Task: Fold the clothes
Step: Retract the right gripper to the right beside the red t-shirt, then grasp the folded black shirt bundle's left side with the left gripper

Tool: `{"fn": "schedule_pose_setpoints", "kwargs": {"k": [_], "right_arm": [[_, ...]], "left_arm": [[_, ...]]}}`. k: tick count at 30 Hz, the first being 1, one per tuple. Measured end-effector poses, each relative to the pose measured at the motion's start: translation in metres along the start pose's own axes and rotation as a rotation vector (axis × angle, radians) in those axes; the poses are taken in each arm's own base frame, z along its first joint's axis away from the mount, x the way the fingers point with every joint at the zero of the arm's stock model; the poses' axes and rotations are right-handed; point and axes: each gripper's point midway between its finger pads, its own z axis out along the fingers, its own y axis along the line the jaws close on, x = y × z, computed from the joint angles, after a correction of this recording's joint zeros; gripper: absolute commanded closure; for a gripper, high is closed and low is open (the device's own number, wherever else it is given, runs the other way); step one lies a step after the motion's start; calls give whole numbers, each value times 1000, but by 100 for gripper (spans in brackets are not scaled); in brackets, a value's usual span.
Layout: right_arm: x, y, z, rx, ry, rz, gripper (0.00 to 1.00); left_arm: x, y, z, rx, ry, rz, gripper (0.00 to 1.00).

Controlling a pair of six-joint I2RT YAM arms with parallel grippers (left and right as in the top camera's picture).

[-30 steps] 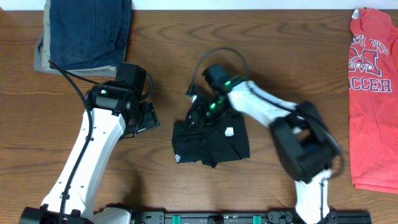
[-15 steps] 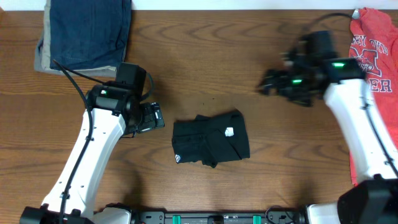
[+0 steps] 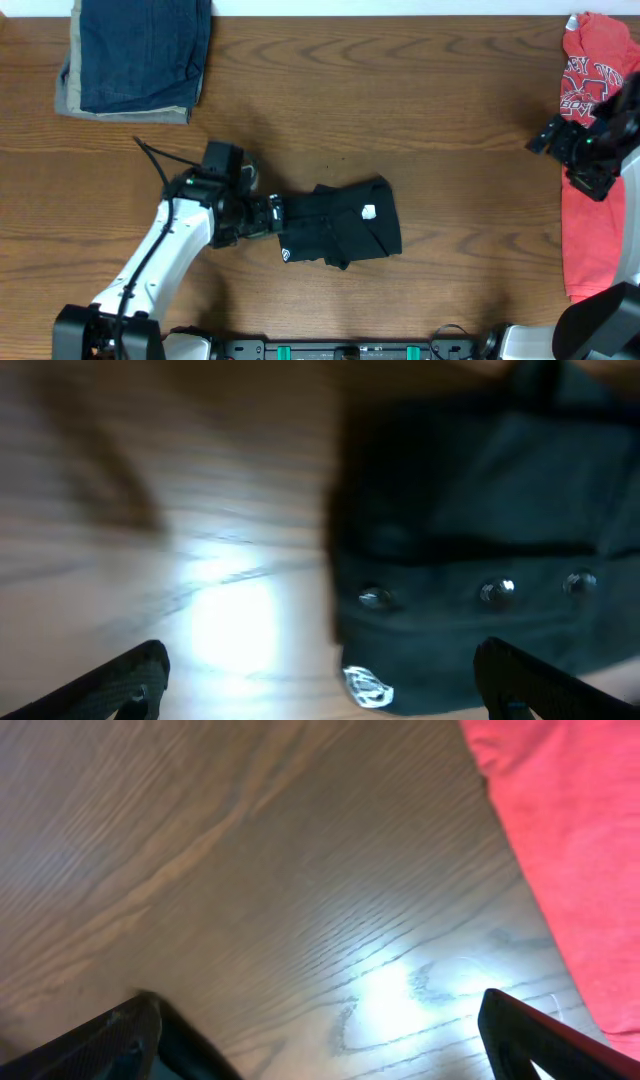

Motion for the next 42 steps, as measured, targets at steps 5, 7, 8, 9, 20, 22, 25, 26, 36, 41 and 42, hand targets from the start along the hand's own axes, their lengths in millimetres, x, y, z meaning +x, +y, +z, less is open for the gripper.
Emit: {"fn": "schedule_pose_setpoints", "kwargs": {"k": [5,7,8,9,20,22,25,26,36,41,42], "right_arm": [[-2,-4,-1,5,-3,13,1],[-2,-5,-1,5,-3,14,1],[-2,-5,-1,5,-3,15,1],[-2,-5,-1,5,-3,16,1],[-2,-5,-1,5,-3,16,1],[-2,-5,-1,5,-3,16,1],[-2,-5,-1,5,-3,16,1],[-2,-5,-1,6,-3,16,1],[-2,-5,-1,5,-3,16,1],[-2,-5,-1,6,-3,16,1],[-2,-5,-1,6,-3,16,1]], "left_arm": [[11,-10,19,123,13,28,2],[15,-10,24,144,18,29,2],[17,-10,27,156,21,30,2],[19,-9,29,161,25,29,2],[1,-39,41,354,-7,82,0],[-1,-44,42,382,5,79,8],[-2,-44,46,396,26,59,24],[-1,-44,47,398,34,51,30],[4,-36,56,374,62,27,94],[-3,-36,53,330,64,28,94],[-6,-36,52,312,59,36,94]]}}
